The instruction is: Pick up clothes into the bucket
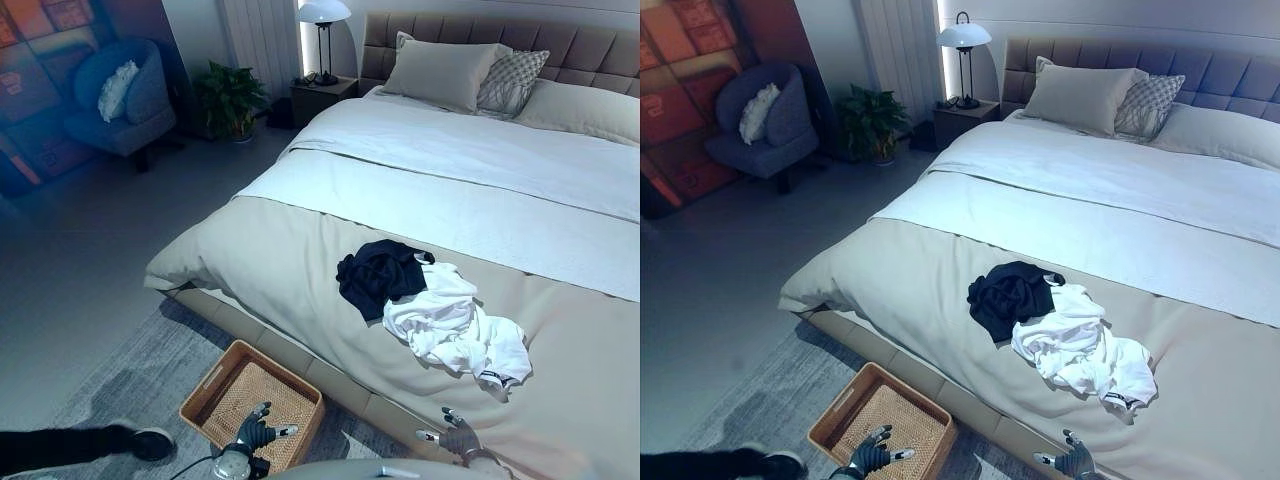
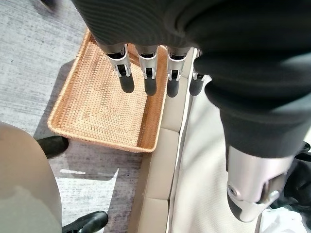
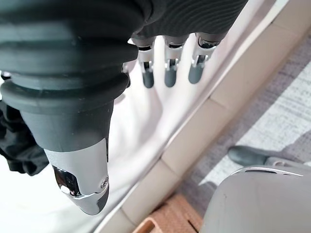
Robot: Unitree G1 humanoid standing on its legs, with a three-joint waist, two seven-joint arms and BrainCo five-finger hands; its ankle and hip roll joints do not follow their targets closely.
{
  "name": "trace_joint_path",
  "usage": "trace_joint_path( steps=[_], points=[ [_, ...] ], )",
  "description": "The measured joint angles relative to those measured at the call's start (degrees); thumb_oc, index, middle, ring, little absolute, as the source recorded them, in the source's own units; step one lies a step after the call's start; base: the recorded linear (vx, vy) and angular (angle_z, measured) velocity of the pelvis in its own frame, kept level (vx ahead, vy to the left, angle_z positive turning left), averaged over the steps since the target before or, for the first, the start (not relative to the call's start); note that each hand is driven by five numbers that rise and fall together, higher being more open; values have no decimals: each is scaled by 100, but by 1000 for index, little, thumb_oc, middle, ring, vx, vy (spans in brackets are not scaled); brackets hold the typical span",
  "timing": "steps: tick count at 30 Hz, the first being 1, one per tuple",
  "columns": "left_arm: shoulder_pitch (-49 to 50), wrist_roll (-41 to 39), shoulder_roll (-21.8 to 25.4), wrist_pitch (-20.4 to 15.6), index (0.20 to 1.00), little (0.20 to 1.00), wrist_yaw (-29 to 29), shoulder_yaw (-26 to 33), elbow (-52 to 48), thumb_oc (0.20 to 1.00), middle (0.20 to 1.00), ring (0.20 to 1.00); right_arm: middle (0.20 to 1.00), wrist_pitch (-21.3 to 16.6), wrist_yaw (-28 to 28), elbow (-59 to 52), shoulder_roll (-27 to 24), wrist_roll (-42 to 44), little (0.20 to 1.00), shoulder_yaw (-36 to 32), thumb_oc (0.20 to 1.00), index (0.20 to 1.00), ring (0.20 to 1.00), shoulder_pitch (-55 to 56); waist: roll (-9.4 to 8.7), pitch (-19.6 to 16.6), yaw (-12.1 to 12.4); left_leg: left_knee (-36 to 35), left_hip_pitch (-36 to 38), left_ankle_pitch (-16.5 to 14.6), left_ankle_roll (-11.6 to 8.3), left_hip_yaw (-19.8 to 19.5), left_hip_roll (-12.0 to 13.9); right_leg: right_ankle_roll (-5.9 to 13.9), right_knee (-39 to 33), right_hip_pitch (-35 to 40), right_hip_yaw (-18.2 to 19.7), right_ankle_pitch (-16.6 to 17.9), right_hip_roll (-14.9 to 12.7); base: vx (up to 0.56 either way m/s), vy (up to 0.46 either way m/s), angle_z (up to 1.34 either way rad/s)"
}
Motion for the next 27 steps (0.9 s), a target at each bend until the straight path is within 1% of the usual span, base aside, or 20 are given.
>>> trace_joint_path(
  steps=[11, 16, 20, 21, 22, 23, 24, 27],
  points=[
    [1, -36, -1, 13, 1000, 1000, -5, 3, 0, 1000, 1000, 1000, 1000, 34, 0, 1, 1, 1, 1000, 1, 1000, 1000, 1000, -21, -5, 4, 2, -1, -17, 0, 0, -1, 0, 0, 0, -16, -3, 0, 0, 0, 0, 0],
    [21, -36, -2, 61, 1000, 1000, -3, 8, 2, 1000, 1000, 1000, 1000, 56, -7, -80, -32, 16, 1000, 5, 1000, 1000, 1000, -234, -5, 8, 10, -8, -46, 0, 0, -5, -1, 2, -1, -26, -26, -1, -1, 0, 0, 0],
    [13, -34, -7, 63, 1000, 1000, 12, 6, -12, 1000, 1000, 1000, 1000, 116, -142, -858, -280, 53, 1000, 5, 1000, 1000, 1000, -550, 14, 44, 16, 29, -147, 2, -2, -21, -11, 7, 16, -105, -45, 14, -8, -17, 1, 0],
    [-17, -29, -8, 64, 1000, 1000, 49, -14, -64, 1000, 1000, 1000, 1000, 124, -252, -1422, -458, 45, 1000, 3, 1000, 1000, 1000, -635, 5, 94, 6, 53, -242, 2, -1, -32, -19, 6, 7, -183, -46, 23, -17, -65, 5, 1],
    [-27, -25, -8, 65, 1000, 1000, 64, -24, -96, 1000, 1000, 1000, 1000, 63, -387, -1703, -613, 20, 1000, -12, 1000, 1000, 1000, -864, 44, 153, 8, 81, -289, 31, 17, -39, -40, 2, 22, -231, -46, 81, -30, -98, 5, 0],
    [-58, -24, -3, 62, 1000, 1000, 85, -64, -110, 1000, 1000, 1000, 1000, 58, -480, -1771, -708, 0, 1000, -16, 1000, 1000, 1000, -1042, 11, 188, 8, 130, -422, 31, 18, -48, -50, 7, 22, -308, -47, 86, -43, -87, 6, 5],
    [-99, -21, -6, 62, 1000, 1000, 119, -94, -115, 1000, 1000, 1000, 1000, 28, -694, -1859, -926, -4, 1000, -136, 1000, 1000, 1000, -1451, 55, 252, 16, 180, -569, 59, 35, -73, -75, 8, 23, -429, -73, 149, -68, -101, 11, 8],
    [-243, -27, 8, 63, 1000, 1000, 215, -169, -137, 1000, 1000, 1000, 1000, -1, -1004, -1866, -1255, -14, 1000, -425, 1000, 1000, 1000, -2025, 59, 448, 17, 250, -800, 105, 43, -182, -114, 16, 24, -589, -121, 208, -102, -65, 13, 16]
  ],
)
